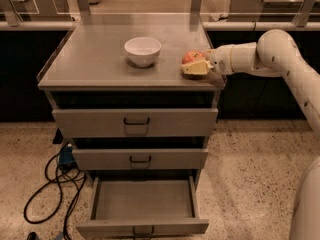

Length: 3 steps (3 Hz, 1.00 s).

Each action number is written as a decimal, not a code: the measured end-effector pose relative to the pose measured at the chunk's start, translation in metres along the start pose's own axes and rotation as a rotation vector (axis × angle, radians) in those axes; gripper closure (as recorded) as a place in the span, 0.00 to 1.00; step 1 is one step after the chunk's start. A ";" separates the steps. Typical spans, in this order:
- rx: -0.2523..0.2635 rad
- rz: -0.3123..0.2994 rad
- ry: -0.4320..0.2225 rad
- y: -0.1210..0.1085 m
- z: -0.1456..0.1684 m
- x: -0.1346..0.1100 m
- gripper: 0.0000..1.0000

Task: Place apple into bottom drawer

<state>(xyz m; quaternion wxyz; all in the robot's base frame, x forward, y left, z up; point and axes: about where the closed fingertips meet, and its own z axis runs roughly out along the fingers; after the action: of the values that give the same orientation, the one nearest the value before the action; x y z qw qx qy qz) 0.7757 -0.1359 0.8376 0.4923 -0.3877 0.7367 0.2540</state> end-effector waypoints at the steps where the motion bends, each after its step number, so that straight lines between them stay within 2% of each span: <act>1: 0.030 0.006 0.000 0.005 -0.025 0.014 1.00; 2: 0.030 0.006 0.000 0.005 -0.027 0.010 1.00; 3: 0.086 -0.009 -0.011 0.016 -0.062 0.006 1.00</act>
Offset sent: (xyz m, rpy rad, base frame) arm -0.1714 -0.1535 0.0696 -0.0568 -0.1786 -0.2574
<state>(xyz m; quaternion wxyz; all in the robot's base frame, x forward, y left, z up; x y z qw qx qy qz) 0.7289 -0.1757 0.8557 0.5136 -0.3682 0.7425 0.2222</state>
